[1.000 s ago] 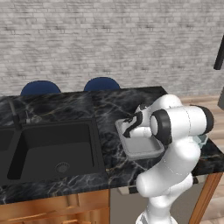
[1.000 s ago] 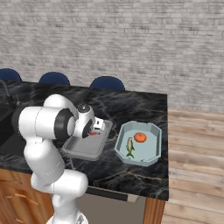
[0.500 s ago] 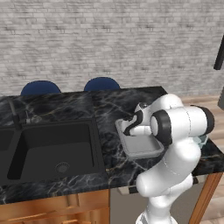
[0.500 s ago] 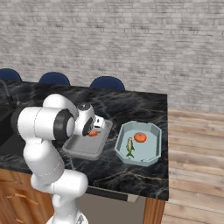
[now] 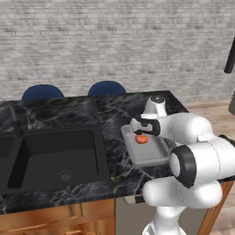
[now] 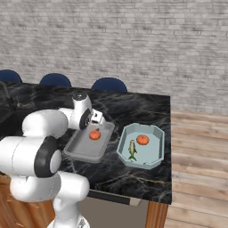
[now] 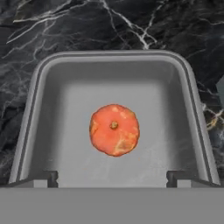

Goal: Place one squash and one fish in each tupperware on the nearby counter, to pack two identical lunches.

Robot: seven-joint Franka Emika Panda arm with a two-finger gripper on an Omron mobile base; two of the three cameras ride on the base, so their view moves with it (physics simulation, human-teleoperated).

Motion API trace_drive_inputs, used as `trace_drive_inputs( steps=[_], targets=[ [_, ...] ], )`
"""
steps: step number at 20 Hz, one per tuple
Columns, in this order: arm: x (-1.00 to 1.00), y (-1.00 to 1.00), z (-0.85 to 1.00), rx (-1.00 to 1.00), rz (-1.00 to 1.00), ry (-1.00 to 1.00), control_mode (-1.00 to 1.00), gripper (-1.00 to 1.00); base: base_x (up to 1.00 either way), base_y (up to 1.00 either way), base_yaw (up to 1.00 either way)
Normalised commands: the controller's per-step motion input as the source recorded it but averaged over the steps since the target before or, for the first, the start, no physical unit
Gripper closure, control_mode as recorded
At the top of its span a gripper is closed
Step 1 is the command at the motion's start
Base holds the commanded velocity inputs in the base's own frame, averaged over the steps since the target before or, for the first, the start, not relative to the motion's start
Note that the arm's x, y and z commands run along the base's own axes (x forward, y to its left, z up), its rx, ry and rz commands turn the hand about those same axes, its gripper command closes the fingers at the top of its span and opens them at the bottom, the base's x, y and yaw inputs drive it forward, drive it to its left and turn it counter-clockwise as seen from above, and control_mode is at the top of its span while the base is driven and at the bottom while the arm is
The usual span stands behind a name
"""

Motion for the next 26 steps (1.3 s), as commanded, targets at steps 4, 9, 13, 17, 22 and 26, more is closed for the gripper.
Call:
trace_drive_inputs(
  steps=[4,9,13,17,22,26],
  targets=[
    [-1.00,-0.08,0.60,0.00,-0.03,0.06,-1.00,-1.00,0.00,0.00,0.00],
    [-1.00,-0.07,0.66,0.00,-0.03,-0.02,-1.00,-1.00,0.00,0.00,0.00],
    [-1.00,0.00,0.69,0.00,0.00,-0.09,-1.00,-1.00,0.00,0.00,0.00],
    [-1.00,0.02,0.49,-0.05,0.00,-0.18,-1.00,-1.00,0.00,0.00,0.00],
    [-1.00,0.01,0.45,-0.03,0.00,-0.30,-1.00,-1.00,0.00,0.00,0.00],
    [-0.96,0.00,0.44,0.00,0.00,-0.24,-1.00,-1.00,0.00,0.00,0.00]
  ],
)
